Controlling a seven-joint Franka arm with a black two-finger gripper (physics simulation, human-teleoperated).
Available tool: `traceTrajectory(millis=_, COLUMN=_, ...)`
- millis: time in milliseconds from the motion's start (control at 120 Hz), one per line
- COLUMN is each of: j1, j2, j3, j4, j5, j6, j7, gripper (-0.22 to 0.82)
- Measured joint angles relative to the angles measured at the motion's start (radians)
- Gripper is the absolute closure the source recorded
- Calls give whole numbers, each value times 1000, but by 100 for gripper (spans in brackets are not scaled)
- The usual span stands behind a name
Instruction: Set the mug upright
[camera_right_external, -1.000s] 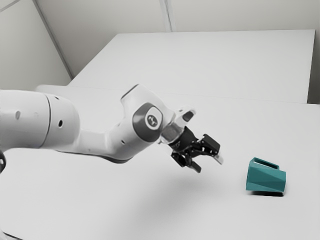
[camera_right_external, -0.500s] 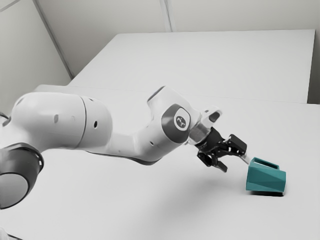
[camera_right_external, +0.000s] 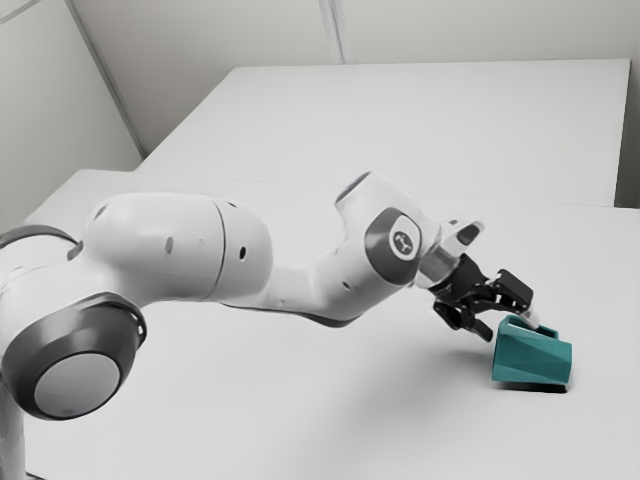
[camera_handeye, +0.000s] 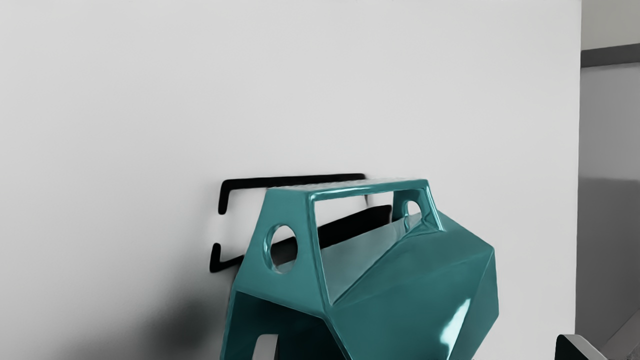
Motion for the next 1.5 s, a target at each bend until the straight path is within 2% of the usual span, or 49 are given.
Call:
traceTrajectory(millis=208, j1=1, j2=68, j3=0, j4=64, j5=-32, j6=-43, j7=32, gripper=0)
traceTrajectory(millis=275, j1=1, j2=77, j3=0, j4=77, j5=-35, j6=-54, j7=41, gripper=3)
traceTrajectory(millis=367, j1=1, j2=88, j3=-1, j4=96, j5=-37, j6=-66, j7=53, gripper=13)
traceTrajectory(millis=517, j1=0, j2=95, j3=-1, j4=118, j5=-36, j6=-83, j7=69, gripper=38)
traceTrajectory(millis=833, j1=-8, j2=94, j3=0, j4=144, j5=-23, j6=-93, j7=81, gripper=65)
traceTrajectory(millis=1025, j1=-17, j2=86, j3=0, j4=145, j5=-26, j6=-94, j7=84, gripper=68)
traceTrajectory(millis=1175, j1=-36, j2=69, j3=1, j4=145, j5=-24, j6=-92, j7=78, gripper=76)
traceTrajectory(millis=1500, j1=-40, j2=-7, j3=11, j4=122, j5=79, j6=-86, j7=35, gripper=78)
